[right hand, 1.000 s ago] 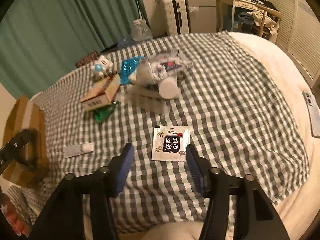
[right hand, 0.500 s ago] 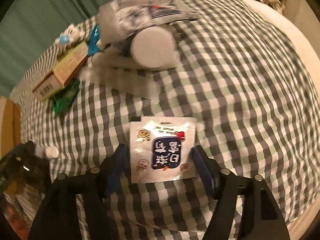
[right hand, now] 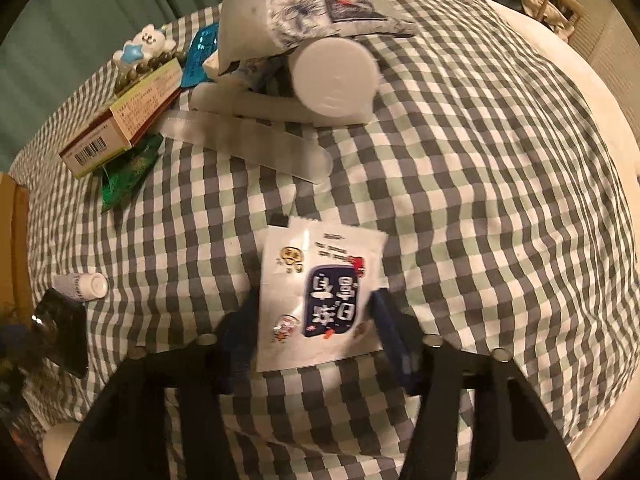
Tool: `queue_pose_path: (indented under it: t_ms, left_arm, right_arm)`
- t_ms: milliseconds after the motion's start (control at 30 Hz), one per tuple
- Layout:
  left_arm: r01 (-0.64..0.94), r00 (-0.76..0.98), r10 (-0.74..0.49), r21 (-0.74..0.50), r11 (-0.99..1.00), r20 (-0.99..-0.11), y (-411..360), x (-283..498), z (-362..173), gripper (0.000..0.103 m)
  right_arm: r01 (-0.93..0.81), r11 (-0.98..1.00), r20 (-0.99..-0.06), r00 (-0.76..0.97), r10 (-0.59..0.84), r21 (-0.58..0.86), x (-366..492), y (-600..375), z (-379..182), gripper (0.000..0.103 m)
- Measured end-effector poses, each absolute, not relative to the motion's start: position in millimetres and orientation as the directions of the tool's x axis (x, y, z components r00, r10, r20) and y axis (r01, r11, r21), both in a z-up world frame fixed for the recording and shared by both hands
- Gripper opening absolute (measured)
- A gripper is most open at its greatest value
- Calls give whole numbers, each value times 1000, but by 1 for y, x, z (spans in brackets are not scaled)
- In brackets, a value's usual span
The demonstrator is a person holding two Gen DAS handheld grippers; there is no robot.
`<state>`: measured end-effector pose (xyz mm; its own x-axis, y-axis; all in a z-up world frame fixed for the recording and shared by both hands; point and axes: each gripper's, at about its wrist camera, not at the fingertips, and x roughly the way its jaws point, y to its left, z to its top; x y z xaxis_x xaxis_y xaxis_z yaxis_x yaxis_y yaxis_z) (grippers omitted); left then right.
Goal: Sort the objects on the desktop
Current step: 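Grasp the black plastic cup with the left tool while the right tool grasps the white snack packet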
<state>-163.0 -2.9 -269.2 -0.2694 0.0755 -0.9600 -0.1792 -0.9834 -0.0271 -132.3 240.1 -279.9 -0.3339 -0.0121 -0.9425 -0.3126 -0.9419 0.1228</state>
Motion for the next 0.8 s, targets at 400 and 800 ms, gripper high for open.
queue_pose_path:
  t_ms: [400,800]
  left_arm:
    - [-233,-132,141,-108,-966,-981,3,-178,-291,60]
    - [-232,-221,131,-79,-970,-966,-16,-152,-247,45]
  right_arm:
    - [-337,-896,-897,-423,-130,289,-109,270,-270,32]
    - [-326,-894,-878,-460,-134,308,-82,286,-236,8]
